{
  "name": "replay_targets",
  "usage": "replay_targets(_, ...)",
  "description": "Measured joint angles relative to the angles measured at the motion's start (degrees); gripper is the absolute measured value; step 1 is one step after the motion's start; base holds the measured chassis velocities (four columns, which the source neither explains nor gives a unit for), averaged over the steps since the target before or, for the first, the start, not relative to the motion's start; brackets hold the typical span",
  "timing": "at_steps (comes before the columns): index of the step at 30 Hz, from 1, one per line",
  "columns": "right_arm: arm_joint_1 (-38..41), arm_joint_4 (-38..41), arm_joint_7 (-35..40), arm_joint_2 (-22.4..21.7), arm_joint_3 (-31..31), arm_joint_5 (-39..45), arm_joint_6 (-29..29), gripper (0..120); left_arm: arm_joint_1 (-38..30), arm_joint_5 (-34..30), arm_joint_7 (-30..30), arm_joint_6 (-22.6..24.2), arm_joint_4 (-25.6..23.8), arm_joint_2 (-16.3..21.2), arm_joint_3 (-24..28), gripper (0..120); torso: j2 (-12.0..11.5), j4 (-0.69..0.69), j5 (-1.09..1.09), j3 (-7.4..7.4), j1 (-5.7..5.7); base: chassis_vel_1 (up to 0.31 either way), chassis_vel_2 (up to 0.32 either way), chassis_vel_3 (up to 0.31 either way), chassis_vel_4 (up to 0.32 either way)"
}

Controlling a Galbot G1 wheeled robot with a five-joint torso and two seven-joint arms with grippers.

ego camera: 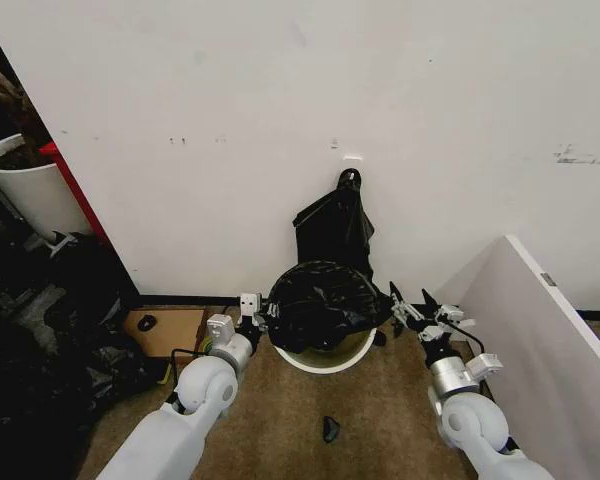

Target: Place the garbage bag over the trash bin.

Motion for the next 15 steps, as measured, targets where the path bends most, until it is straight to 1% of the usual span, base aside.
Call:
replay_targets(3,-2.43,2.47,-3.47,-0.64,0.02,-11.02,2.74,100,-0.06,0.18,-0.10,-0.23,-0.15,-0.11,-0.13,1,0.01,-0.01,0.00,0.00,0.00,0.000,0.000,0.000,0.000)
replay_targets(4,-4.31,3.87,-5.22,-1.26,0.00,-20.04,4.42,100,-0.11,0.29,-0.11,-0.34,-0.26,-0.12,-0.15,1,0.01,-0.02,-0.01,0.00,0.00,0.000,0.000,0.000,0.000)
replay_targets(5,-4.31,3.87,-5.22,-1.26,0.00,-20.04,4.42,100,-0.11,0.29,-0.11,-0.34,-0.26,-0.12,-0.15,1,0.01,-0.02,-0.01,0.00,0.00,0.000,0.000,0.000,0.000)
replay_targets(6,-5.76,4.72,-6.30,-1.69,-0.08,-26.21,5.59,100,-0.14,0.35,-0.11,-0.40,-0.30,-0.13,-0.14,1,0.01,-0.02,0.00,-0.01,0.00,0.000,0.000,0.000,0.000)
replay_targets(8,-8.98,6.16,-6.91,-2.79,-0.59,-41.40,7.83,100,-0.14,0.54,-0.11,-0.48,-0.37,-0.15,0.04,1,0.01,-0.03,0.01,0.00,0.00,0.000,0.000,0.000,0.000)
replay_targets(10,-10.67,6.98,-6.92,-3.60,-0.68,-53.44,8.28,100,-0.06,0.81,-0.09,-0.51,-0.43,-0.22,0.34,1,0.01,-0.03,0.00,-0.01,0.00,0.000,0.000,0.000,0.000)
replay_targets(11,-10.91,7.19,-7.09,-3.82,-0.62,-56.54,8.10,100,-0.01,0.91,-0.08,-0.52,-0.44,-0.27,0.46,1,0.01,-0.03,0.00,-0.01,0.00,0.000,0.000,0.000,0.000)
replay_targets(12,-10.91,7.19,-7.09,-3.82,-0.62,-56.54,8.10,100,-0.01,0.91,-0.08,-0.52,-0.44,-0.27,0.46,1,0.01,-0.03,0.00,-0.01,0.00,0.000,0.000,0.000,0.000)
replay_targets(13,-10.98,7.49,-7.73,-4.13,-0.52,-59.30,7.48,100,0.06,1.05,-0.07,-0.52,-0.44,-0.33,0.63,1,0.01,-0.02,0.01,-0.01,0.00,0.000,0.000,0.000,0.000)
replay_targets(15,-10.50,8.17,-9.57,-4.72,-0.65,-61.22,5.27,100,0.13,1.29,-0.05,-0.53,-0.44,-0.45,0.93,1,0.01,-0.01,0.00,0.00,0.00,0.000,0.000,0.000,0.000)
